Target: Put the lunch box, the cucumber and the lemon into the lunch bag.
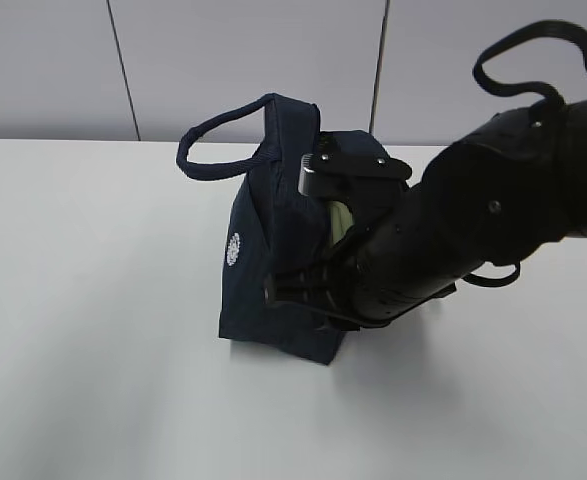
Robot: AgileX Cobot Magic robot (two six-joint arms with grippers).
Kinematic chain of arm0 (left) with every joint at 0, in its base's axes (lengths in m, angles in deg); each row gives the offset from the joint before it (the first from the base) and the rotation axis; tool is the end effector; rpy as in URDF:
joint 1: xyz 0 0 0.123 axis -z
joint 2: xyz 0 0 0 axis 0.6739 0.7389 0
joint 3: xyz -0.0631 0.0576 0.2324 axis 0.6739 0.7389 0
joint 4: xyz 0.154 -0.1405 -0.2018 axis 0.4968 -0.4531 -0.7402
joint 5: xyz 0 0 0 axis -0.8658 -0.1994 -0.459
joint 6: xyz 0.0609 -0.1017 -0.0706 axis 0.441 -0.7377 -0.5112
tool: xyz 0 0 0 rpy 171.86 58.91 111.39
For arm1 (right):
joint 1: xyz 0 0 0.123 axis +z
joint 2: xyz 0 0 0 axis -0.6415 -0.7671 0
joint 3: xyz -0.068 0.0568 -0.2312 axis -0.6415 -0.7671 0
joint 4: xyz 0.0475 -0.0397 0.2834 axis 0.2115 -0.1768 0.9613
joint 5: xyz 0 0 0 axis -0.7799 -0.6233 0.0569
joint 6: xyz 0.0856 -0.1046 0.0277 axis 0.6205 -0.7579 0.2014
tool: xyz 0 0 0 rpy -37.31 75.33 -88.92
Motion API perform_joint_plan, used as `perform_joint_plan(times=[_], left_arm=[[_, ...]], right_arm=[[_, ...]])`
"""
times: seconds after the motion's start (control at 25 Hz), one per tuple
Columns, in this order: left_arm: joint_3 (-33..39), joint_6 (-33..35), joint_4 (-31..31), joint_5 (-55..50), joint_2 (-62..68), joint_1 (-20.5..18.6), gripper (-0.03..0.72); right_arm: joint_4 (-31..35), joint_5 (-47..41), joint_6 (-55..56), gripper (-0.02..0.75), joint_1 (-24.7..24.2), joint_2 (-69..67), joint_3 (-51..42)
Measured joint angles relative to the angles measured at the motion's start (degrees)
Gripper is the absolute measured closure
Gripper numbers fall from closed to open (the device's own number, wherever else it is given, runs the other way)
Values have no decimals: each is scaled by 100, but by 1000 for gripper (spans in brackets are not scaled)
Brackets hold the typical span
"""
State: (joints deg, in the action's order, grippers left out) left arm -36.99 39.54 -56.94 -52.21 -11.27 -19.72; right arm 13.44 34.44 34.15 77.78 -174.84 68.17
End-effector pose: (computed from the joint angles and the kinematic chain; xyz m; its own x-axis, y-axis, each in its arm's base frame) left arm 0.2510 -0.1231 0.2876 -0.4553 0.1930 -0.8692 0.4822 0.8741 -0.0585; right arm 0.3054 0.2397 0.1000 -0.9061 -0.0750 -0.4163 -0.1940 0.9483 0.2513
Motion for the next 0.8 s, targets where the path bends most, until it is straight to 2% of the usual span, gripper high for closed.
perform_joint_plan(times=[0.8], left_arm=[[0,0,0,0,22,0,630]], right_arm=[[-963,-1666,0,738,0,15,1513]])
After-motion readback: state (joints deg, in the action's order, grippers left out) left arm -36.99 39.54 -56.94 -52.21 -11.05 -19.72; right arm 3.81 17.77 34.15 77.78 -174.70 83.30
